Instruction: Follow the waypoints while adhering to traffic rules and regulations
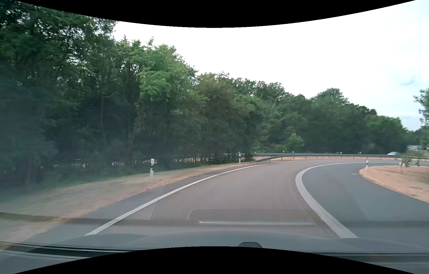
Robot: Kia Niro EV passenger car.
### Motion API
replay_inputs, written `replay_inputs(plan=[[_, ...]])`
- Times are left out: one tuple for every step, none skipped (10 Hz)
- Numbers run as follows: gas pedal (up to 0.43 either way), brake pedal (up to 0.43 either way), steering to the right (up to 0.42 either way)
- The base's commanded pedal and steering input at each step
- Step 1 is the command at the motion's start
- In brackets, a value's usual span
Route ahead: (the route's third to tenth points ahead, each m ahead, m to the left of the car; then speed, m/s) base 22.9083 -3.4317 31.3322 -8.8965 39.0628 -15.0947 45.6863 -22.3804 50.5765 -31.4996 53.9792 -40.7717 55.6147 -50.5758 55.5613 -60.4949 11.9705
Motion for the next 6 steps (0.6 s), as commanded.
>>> replay_inputs(plan=[[0.0,0.0,0.089],[0.0,0.0,0.089],[0.0,0.0,0.09],[0.0,0.0,0.09],[0.0,0.0,0.09],[0.0,0.0,0.09]])
